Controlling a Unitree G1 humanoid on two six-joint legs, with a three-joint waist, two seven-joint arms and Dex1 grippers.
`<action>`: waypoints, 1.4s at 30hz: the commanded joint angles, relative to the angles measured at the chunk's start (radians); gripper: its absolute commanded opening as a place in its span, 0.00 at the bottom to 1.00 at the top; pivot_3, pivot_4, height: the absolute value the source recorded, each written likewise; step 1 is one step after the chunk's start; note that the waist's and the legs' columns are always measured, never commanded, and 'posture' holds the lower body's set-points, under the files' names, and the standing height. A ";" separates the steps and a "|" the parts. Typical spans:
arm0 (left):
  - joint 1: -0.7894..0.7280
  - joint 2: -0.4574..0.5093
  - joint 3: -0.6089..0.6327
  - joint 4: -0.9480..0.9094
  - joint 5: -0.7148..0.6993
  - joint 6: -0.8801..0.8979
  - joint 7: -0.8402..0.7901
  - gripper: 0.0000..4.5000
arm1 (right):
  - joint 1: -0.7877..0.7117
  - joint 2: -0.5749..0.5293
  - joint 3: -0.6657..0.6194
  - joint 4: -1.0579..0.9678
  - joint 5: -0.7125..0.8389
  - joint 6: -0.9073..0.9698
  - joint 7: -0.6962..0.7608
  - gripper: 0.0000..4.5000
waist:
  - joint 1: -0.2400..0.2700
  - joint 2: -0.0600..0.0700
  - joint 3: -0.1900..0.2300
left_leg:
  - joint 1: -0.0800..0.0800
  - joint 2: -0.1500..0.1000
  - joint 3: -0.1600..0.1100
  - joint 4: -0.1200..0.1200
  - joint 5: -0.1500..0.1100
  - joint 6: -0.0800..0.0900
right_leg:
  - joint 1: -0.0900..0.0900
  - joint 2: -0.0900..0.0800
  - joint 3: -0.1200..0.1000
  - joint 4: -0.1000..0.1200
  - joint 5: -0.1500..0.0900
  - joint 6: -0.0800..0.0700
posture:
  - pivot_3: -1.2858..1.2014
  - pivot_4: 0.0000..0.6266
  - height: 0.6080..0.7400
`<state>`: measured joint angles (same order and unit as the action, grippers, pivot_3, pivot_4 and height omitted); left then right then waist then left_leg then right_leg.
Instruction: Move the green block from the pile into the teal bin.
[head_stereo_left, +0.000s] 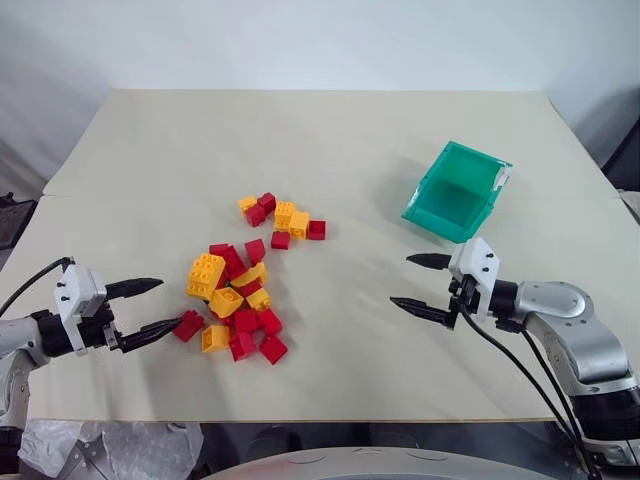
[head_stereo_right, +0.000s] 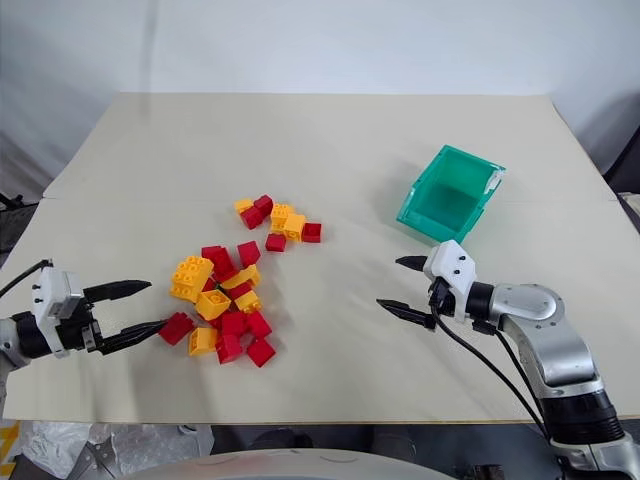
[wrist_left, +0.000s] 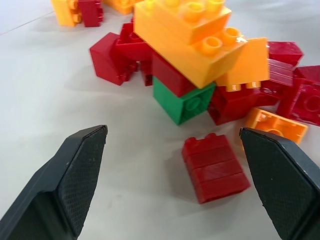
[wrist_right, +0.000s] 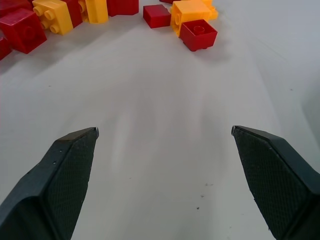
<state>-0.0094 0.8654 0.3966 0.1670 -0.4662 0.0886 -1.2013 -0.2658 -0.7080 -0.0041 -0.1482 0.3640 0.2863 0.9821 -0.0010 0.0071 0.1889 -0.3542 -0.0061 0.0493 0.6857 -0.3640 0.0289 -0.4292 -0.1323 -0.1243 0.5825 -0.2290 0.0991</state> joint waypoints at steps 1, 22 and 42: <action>0.023 0.020 0.048 -0.031 -0.010 0.020 0.024 1.00 | -0.017 0.008 -0.006 0.000 0.001 -0.027 0.011 0.99 | 0.000 0.000 0.000 | 0.000 0.000 0.000 0.000 0.000 0.000 | 0.000 0.000 0.000 0.000 0.000 0.000 | 0.52 0.24 1.00; 0.090 0.065 0.006 -0.309 -0.216 0.265 -0.230 0.38 | -0.021 0.018 -0.022 0.006 0.005 -0.027 0.011 1.00 | -0.001 0.000 0.000 | 0.001 0.001 0.005 0.000 -0.002 0.000 | -0.002 0.001 0.006 0.001 0.000 0.000 | 0.52 0.24 1.00; -0.459 -0.117 -0.222 0.373 0.097 -0.038 -0.034 0.01 | 0.065 0.027 -0.064 -0.108 0.029 0.028 -0.087 1.00 | 0.001 0.000 0.000 | 0.002 0.000 0.007 0.009 -0.002 0.002 | -0.001 0.002 0.008 0.007 0.000 0.001 | 0.52 0.24 1.00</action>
<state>-0.4600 0.7513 0.1751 0.5132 -0.3926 0.0812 -1.2579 -0.1912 -0.6805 -0.0424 -0.2265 0.3766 0.3123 0.9016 -0.0001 0.0069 0.1888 -0.3526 -0.0055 0.0566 0.6948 -0.3666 0.0309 -0.4301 -0.1298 -0.1165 0.5895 -0.2286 0.0998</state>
